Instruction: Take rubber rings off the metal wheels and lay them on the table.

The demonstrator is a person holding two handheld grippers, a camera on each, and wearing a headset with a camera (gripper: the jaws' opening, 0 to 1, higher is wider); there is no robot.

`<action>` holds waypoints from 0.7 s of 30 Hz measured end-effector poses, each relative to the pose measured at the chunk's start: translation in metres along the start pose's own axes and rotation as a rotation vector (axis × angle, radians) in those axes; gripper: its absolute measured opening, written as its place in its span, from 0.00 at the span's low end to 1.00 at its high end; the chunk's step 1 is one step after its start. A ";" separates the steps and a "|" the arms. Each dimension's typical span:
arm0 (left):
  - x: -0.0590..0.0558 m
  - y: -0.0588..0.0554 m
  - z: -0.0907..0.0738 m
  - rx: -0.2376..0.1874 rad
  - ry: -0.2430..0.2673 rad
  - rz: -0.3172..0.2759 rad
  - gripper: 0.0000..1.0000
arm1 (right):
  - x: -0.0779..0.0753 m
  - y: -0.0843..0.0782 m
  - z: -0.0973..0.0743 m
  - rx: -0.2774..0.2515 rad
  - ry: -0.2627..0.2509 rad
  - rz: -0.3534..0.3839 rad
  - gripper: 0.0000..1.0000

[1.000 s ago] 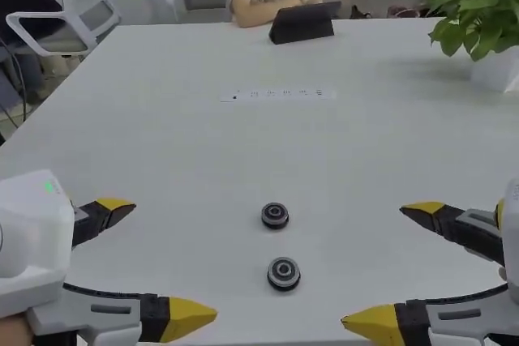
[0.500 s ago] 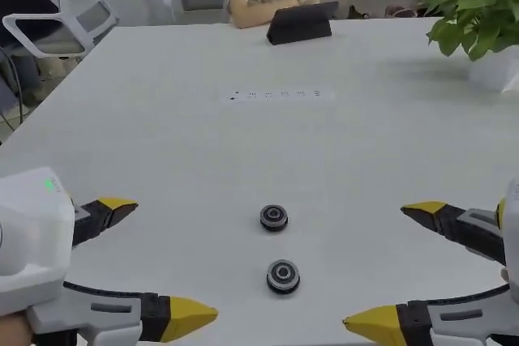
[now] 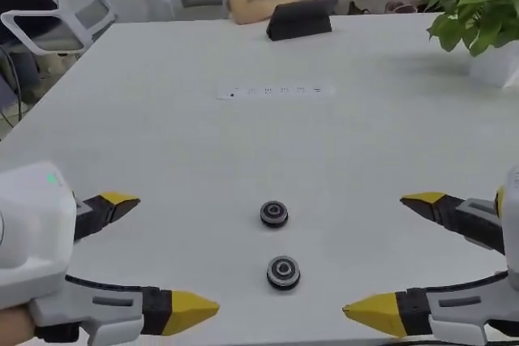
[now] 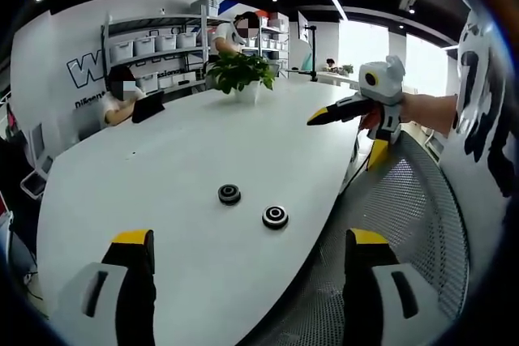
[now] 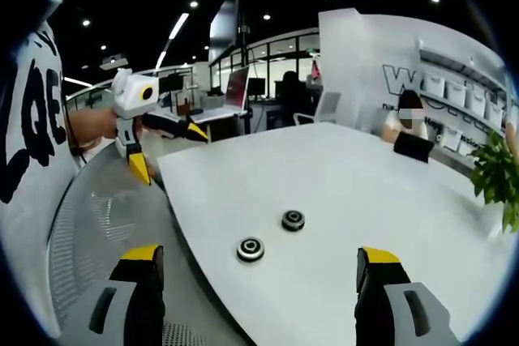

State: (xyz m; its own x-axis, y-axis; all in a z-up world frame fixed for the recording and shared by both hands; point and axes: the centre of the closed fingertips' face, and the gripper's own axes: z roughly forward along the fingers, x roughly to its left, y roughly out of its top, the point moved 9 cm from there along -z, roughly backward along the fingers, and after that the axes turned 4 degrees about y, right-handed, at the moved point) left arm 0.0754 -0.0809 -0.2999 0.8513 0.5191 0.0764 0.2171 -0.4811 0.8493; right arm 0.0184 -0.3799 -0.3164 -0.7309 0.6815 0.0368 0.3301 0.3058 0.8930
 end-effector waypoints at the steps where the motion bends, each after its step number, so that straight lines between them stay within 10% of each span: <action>1: 0.000 0.000 0.000 0.001 -0.002 0.002 0.96 | -0.001 0.001 0.001 -0.002 0.000 0.001 0.99; 21: 0.010 0.007 0.011 0.002 -0.023 0.038 0.96 | -0.019 0.007 0.017 -0.011 0.013 -0.019 0.97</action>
State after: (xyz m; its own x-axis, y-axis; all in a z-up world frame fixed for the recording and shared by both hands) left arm 0.0906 -0.0870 -0.2990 0.8698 0.4839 0.0964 0.1852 -0.5014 0.8452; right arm 0.0445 -0.3793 -0.3179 -0.7444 0.6672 0.0258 0.3099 0.3111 0.8984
